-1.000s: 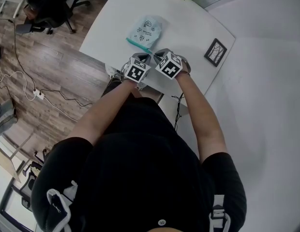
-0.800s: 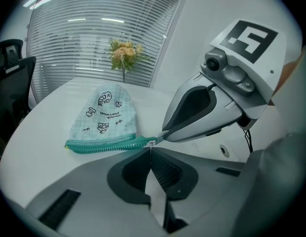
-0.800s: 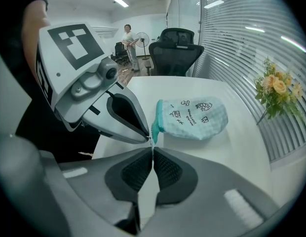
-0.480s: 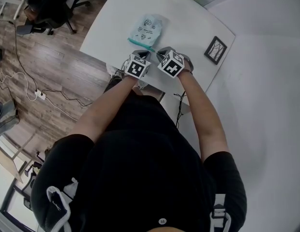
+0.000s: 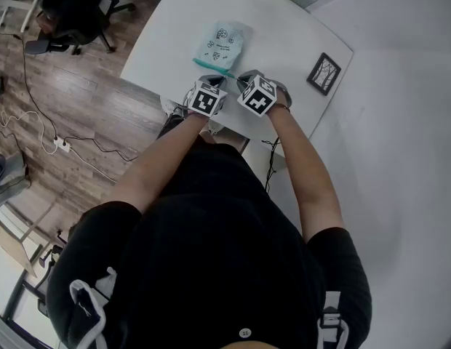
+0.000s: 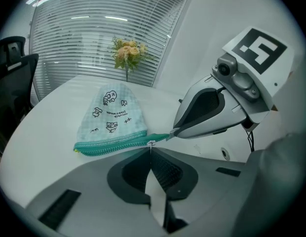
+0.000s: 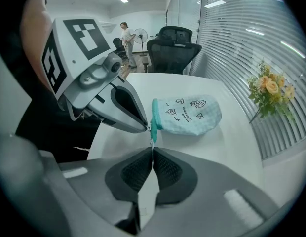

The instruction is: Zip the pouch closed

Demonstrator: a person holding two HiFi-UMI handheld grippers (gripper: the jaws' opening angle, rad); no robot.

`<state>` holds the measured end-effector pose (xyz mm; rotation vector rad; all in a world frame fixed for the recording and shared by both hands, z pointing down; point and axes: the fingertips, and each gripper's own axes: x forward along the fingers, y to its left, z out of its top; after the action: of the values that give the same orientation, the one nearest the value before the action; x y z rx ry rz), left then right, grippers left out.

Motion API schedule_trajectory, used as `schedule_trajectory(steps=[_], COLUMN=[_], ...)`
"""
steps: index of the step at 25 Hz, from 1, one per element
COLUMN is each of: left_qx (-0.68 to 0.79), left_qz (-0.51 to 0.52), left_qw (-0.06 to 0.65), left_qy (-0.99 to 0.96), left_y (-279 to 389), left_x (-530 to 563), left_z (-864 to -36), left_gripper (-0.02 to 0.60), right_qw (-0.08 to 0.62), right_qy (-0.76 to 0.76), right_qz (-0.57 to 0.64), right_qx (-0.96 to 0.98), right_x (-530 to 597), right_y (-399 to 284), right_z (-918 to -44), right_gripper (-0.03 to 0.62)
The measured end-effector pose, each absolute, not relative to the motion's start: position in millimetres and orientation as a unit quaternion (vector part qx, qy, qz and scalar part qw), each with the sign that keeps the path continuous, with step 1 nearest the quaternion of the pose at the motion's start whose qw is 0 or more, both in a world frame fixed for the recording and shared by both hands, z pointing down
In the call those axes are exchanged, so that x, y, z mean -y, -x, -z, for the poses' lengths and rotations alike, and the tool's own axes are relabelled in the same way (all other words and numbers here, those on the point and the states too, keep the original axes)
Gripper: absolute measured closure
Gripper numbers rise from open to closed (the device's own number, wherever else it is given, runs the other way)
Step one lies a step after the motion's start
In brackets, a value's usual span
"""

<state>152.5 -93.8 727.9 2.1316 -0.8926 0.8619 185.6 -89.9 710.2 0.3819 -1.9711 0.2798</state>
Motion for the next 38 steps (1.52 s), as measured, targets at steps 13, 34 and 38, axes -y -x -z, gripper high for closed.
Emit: schedule_trajectory(steps=[13,34,38], left_qx=[0.372,0.398,0.400], left_qz=[-0.340,-0.359,-0.359], left_qw=[0.345,0.344,0.344], left_qy=[-0.792,-0.771,-0.770], left_y=[-119.1,-75.1,-72.4], left_x=[102.7,119.3,121.9], left_z=[-736.1,-744.4,-745.4], left_gripper=[0.572,0.572,0.572], right_qw=[0.544,0.550,0.548], right_qy=[-0.165,-0.189,-0.193], right_qz=[-0.118,-0.132,-0.138], right_qx=[0.814,0.803,0.802], right_x=[87.0,94.3,93.4], right_y=[-203.9,-228.0,-231.7], right_z=[-715.8,-718.5,-719.2], right_gripper=[0.577,0.577,0.579])
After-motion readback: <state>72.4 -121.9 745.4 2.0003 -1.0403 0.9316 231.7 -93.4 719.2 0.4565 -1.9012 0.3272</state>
